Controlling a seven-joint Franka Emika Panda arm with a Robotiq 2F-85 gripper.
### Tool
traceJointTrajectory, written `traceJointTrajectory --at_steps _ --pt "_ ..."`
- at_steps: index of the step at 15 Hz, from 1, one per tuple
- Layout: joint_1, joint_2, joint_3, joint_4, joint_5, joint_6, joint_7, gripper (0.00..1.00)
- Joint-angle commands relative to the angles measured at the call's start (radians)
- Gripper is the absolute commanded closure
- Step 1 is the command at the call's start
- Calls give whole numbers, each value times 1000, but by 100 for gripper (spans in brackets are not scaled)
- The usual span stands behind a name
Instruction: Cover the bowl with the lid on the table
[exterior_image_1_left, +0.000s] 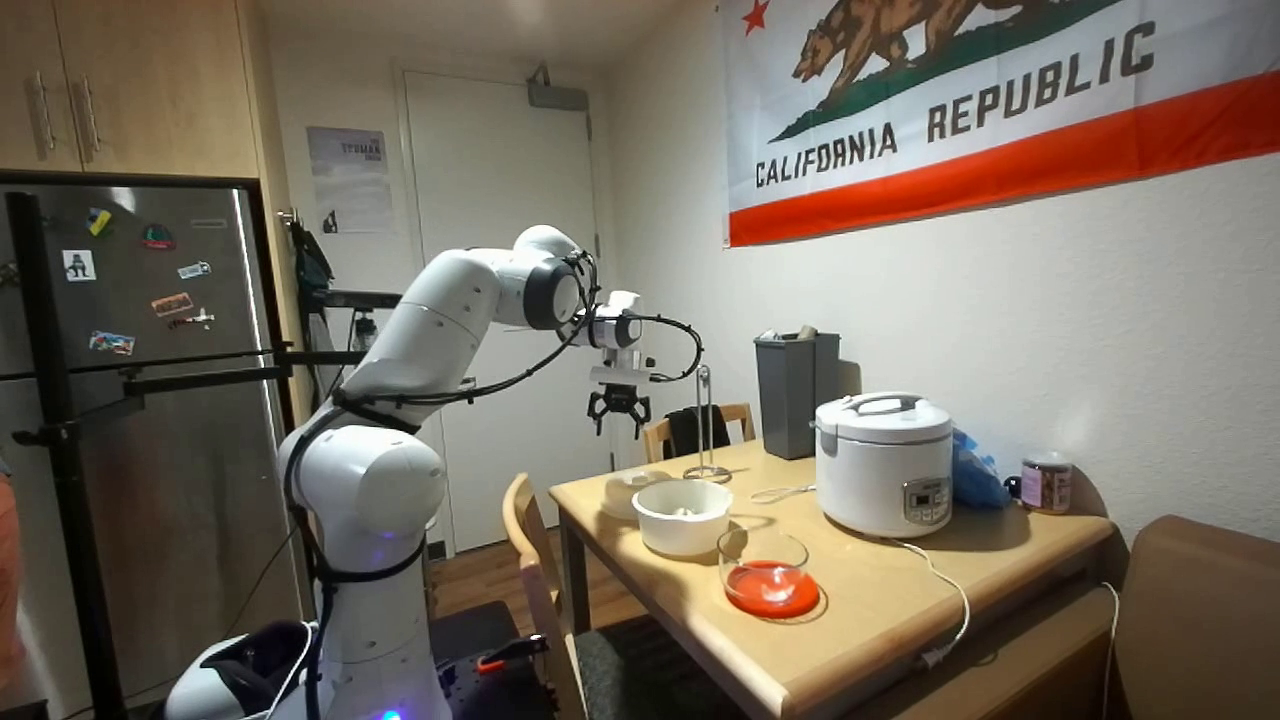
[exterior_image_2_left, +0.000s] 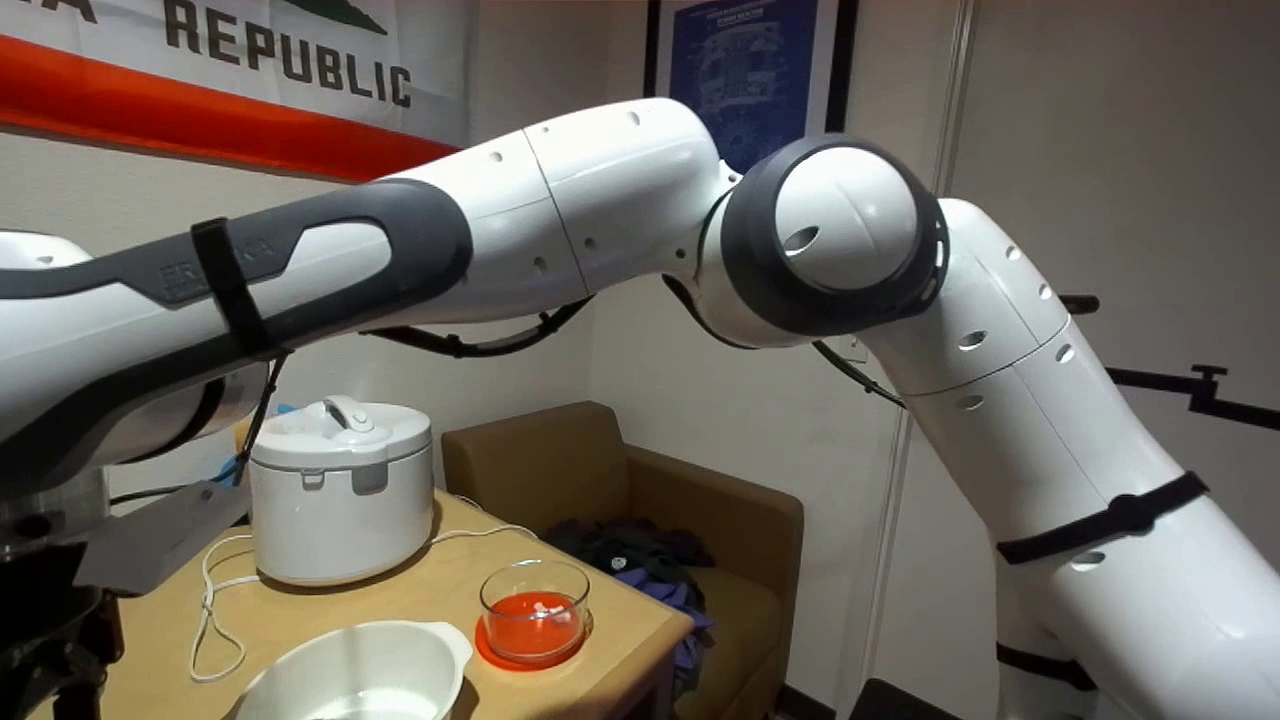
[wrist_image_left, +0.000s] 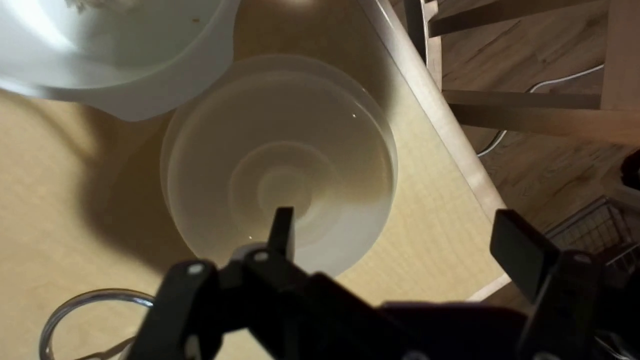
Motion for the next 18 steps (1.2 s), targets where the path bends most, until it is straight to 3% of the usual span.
traceJointTrajectory --at_steps 1,8,9,18 --pt "40 93 -33 121 -21 -5 0 0" --pt "88 203 -89 230 -59 -3 35 0" --pt "64 178 -74 171 -38 7 13 0" --pt "49 239 -77 203 -16 8 24 0"
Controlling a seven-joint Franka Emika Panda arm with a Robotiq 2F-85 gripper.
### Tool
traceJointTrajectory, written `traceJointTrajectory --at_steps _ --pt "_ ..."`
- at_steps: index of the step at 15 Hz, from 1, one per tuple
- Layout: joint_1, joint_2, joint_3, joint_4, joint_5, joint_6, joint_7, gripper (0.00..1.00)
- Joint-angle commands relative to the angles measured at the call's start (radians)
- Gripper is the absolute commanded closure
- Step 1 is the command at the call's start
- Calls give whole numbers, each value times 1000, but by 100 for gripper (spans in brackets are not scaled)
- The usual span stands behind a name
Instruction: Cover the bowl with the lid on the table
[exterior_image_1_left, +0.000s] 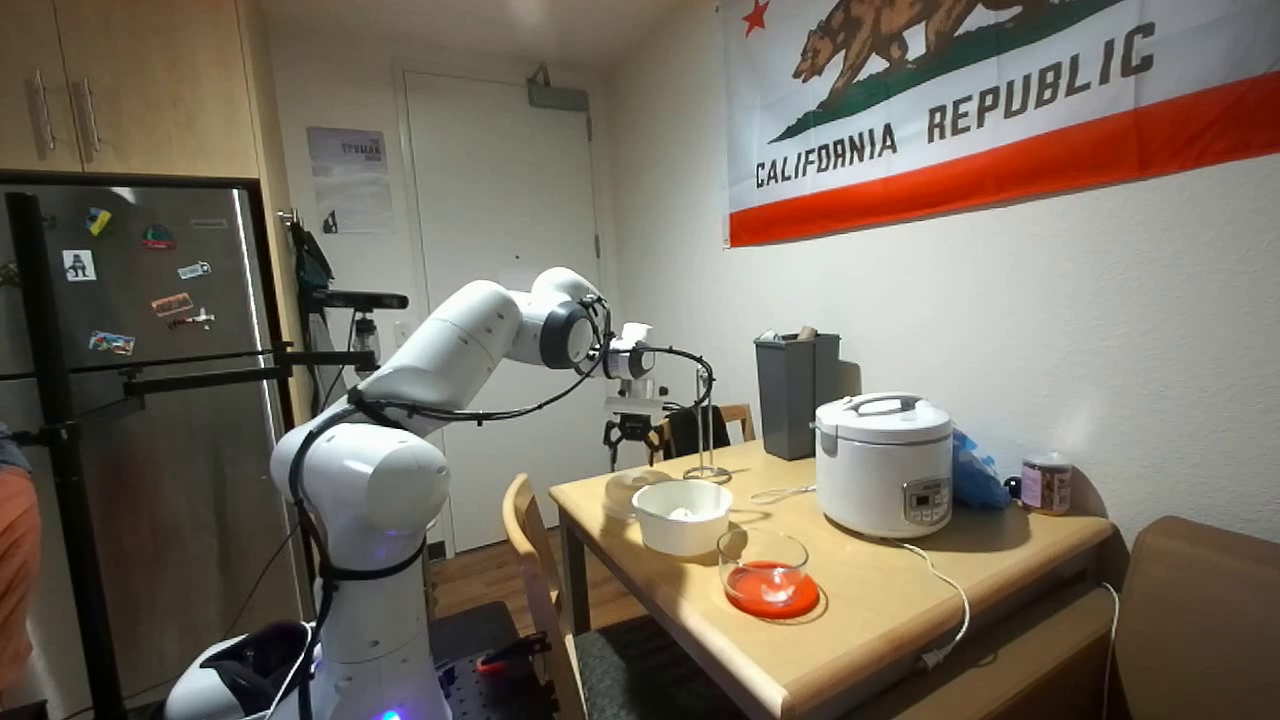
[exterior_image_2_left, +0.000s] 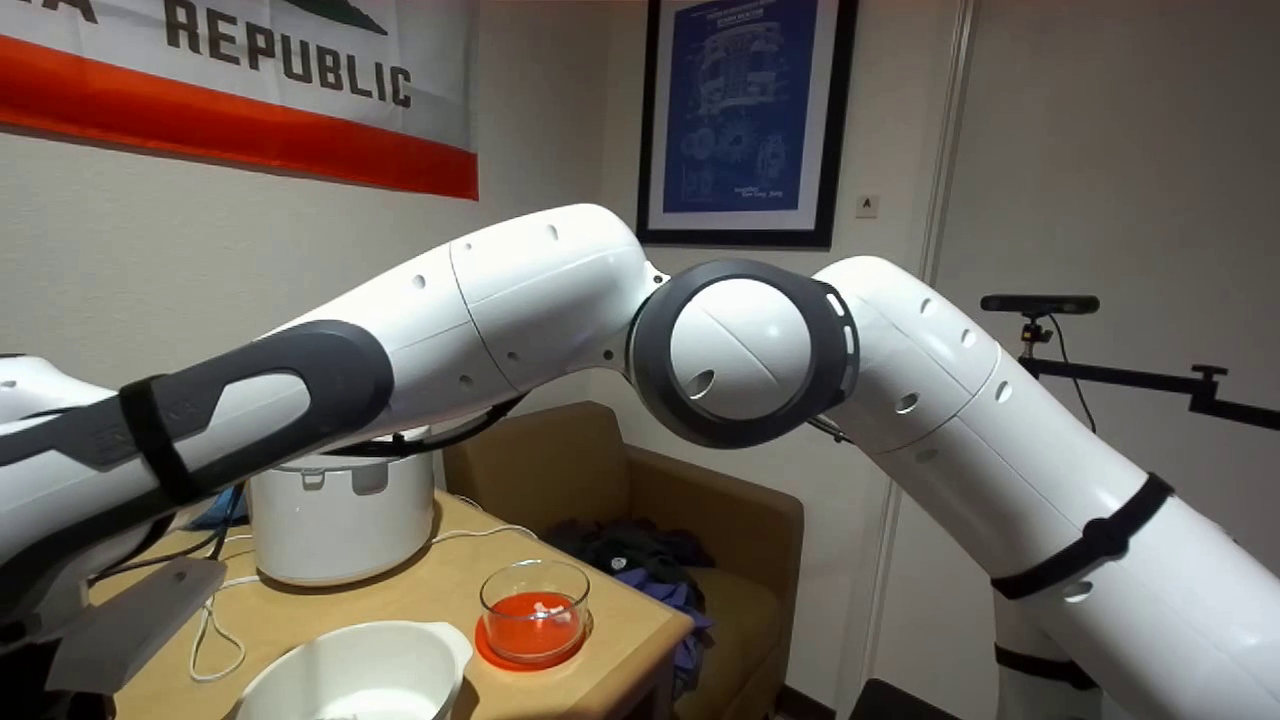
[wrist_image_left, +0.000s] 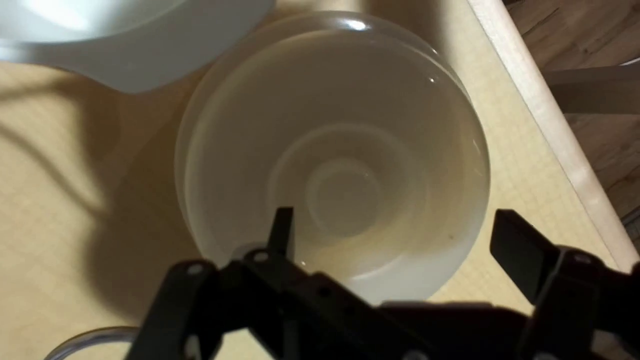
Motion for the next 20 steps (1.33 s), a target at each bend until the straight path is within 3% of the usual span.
traceJointTrajectory --at_steps 1,20 --pt "-16 23 2 2 20 4 11 0" --pt "-17 73 18 47 24 20 24 0"
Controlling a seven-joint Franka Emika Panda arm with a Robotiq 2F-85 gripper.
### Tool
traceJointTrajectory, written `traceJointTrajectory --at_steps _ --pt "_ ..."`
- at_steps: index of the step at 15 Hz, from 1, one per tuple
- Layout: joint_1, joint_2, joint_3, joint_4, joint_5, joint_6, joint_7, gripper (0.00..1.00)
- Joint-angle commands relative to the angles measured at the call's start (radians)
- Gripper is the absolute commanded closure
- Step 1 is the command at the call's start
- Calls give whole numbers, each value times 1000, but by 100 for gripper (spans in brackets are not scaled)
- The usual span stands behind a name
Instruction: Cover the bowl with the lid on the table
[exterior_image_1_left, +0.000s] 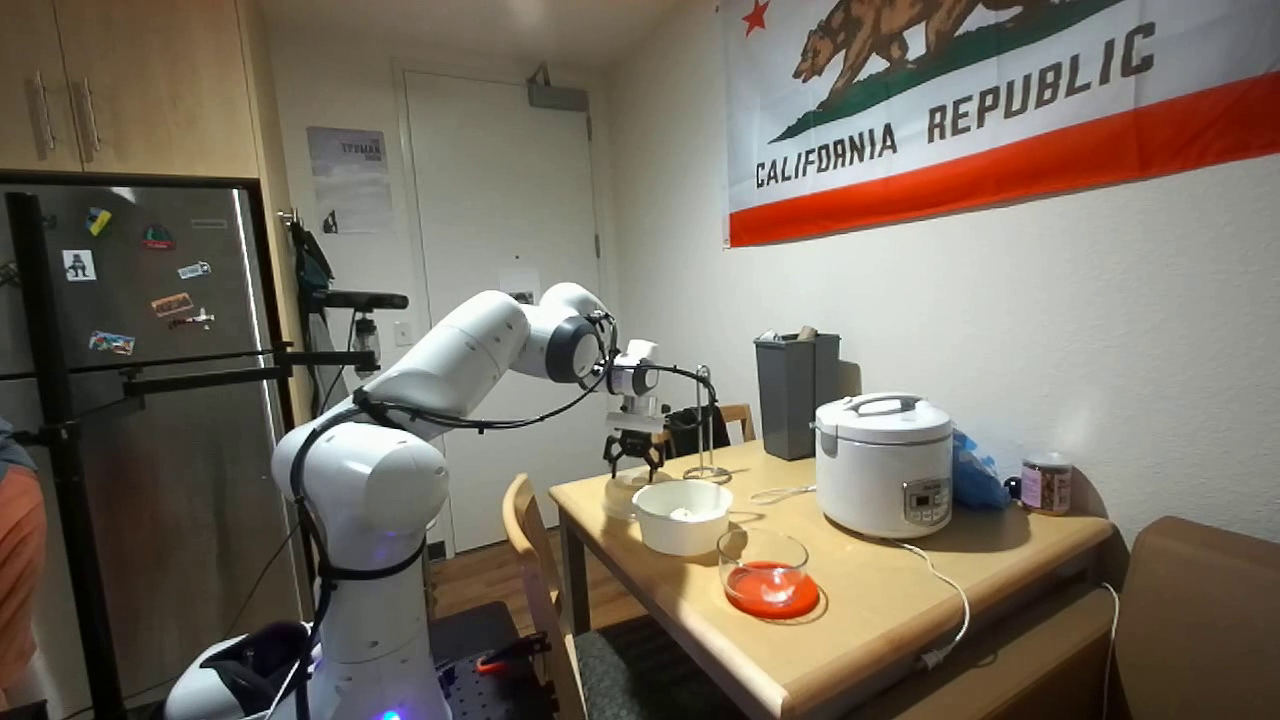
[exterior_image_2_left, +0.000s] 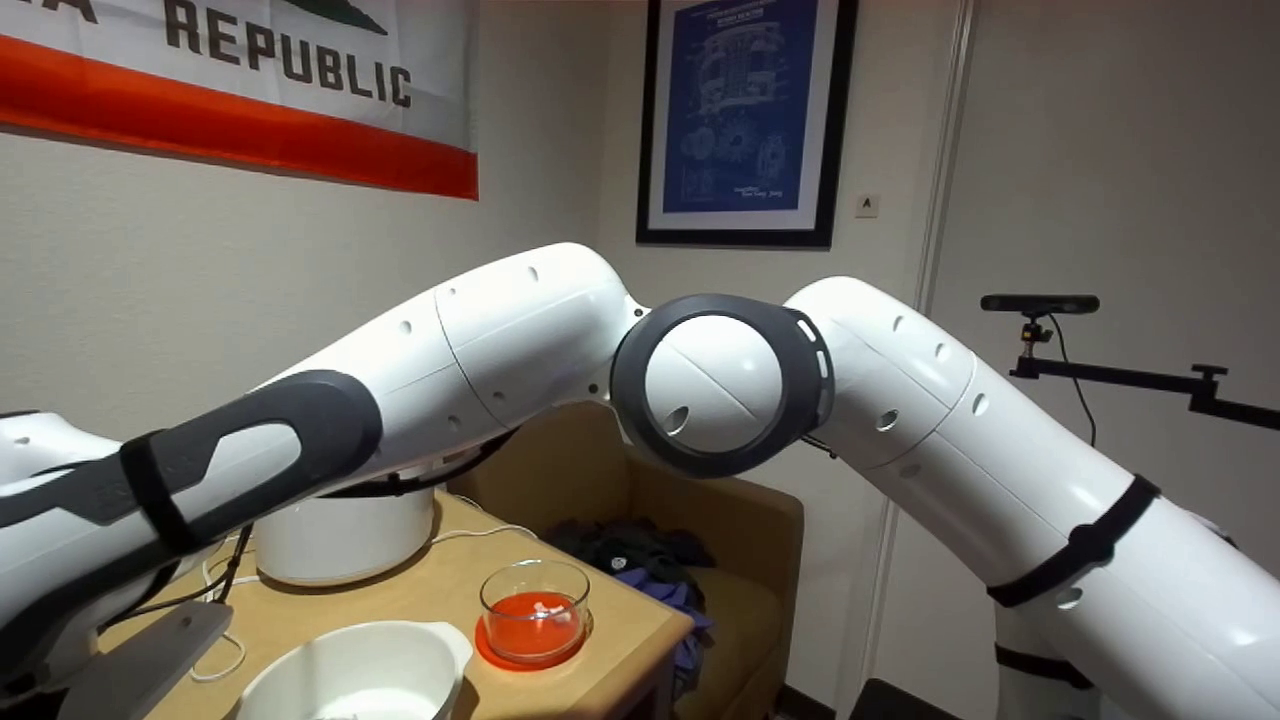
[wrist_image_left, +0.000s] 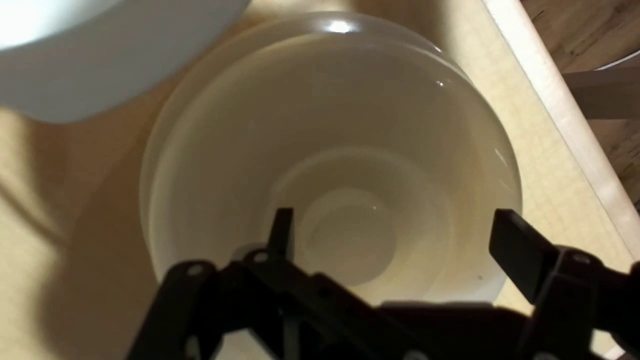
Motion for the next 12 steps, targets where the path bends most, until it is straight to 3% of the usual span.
traceJointTrajectory --at_steps 1,12 --pt "-4 -4 4 24 11 10 14 0" --pt "-26 28 9 52 28 6 -1 0"
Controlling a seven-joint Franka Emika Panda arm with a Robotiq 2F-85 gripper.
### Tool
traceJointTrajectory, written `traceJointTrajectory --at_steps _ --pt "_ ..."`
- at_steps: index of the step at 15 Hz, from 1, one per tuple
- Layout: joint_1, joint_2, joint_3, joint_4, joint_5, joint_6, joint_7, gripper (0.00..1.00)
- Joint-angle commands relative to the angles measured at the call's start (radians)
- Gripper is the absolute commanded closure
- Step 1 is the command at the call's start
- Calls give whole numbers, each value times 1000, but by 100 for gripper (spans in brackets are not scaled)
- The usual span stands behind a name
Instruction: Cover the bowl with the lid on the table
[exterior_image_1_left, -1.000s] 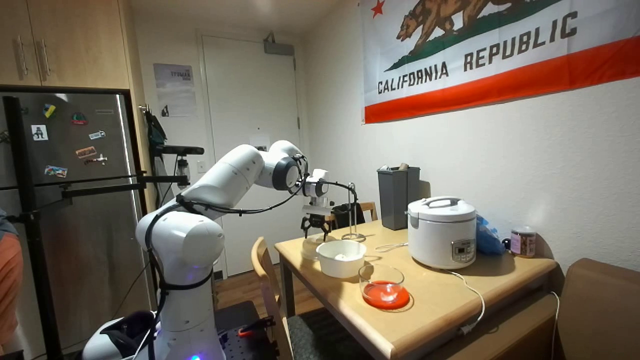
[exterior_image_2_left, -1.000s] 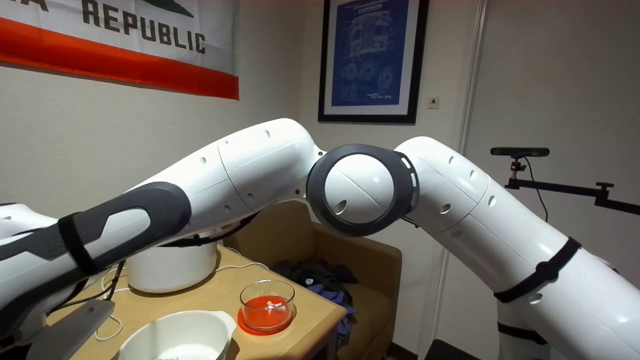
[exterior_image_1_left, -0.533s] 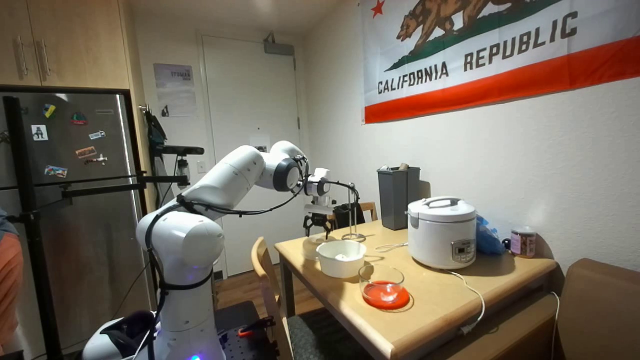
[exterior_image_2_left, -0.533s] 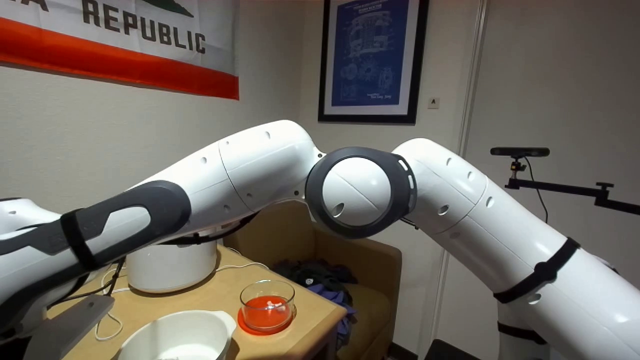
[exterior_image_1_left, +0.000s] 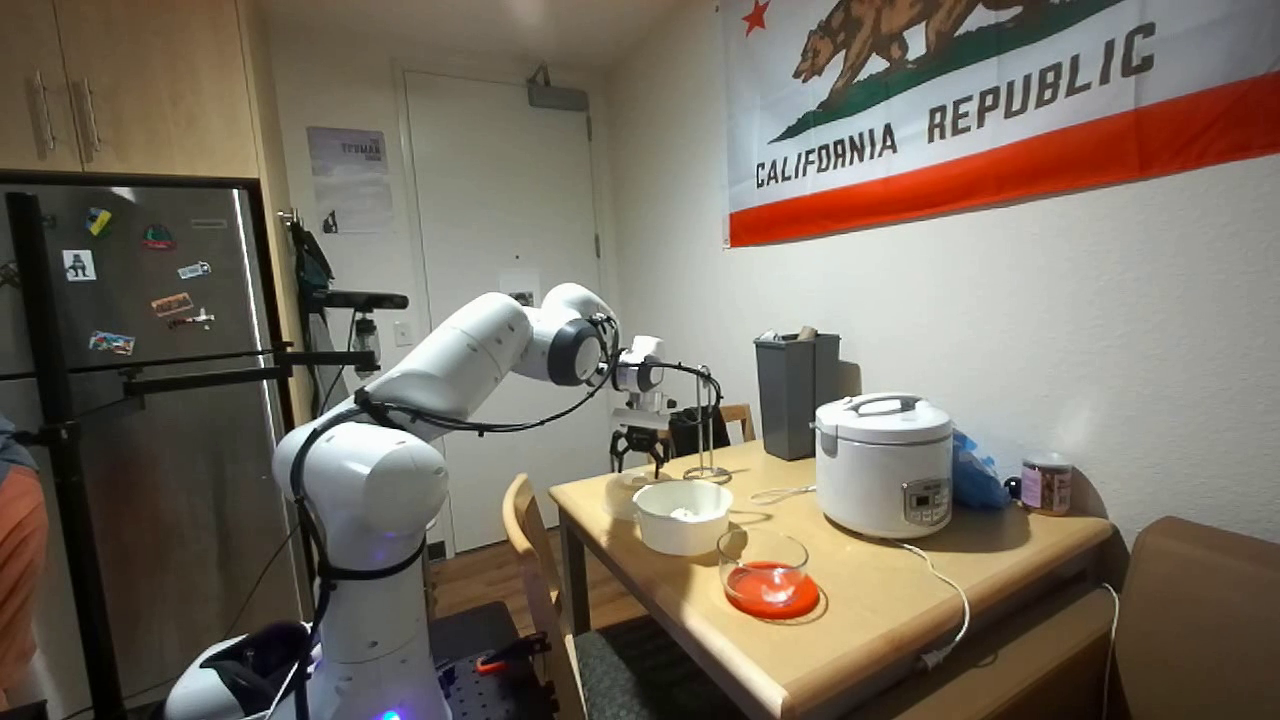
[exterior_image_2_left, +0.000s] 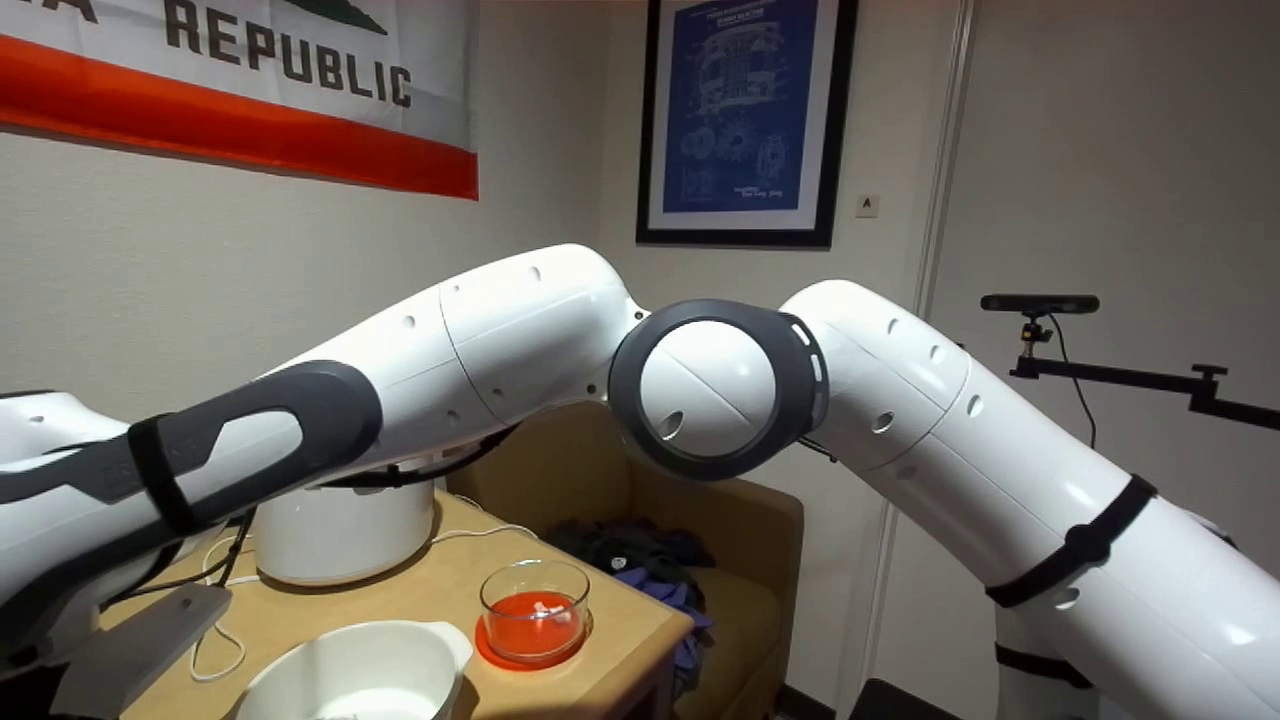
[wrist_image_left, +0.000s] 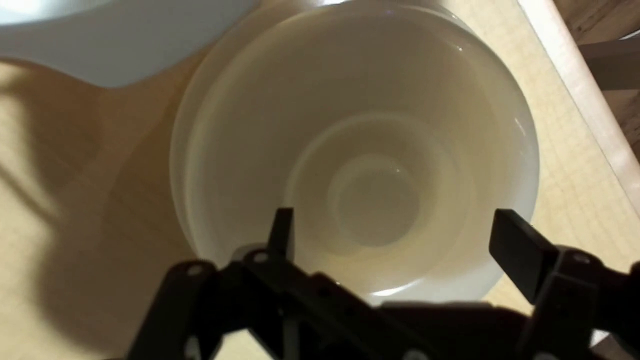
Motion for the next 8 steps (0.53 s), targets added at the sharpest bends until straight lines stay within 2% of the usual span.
traceJointTrajectory --at_steps 1,8 --pt "-20 16 9 5 25 2 -2 0" --pt "-32 -9 8 -18 45 12 16 0"
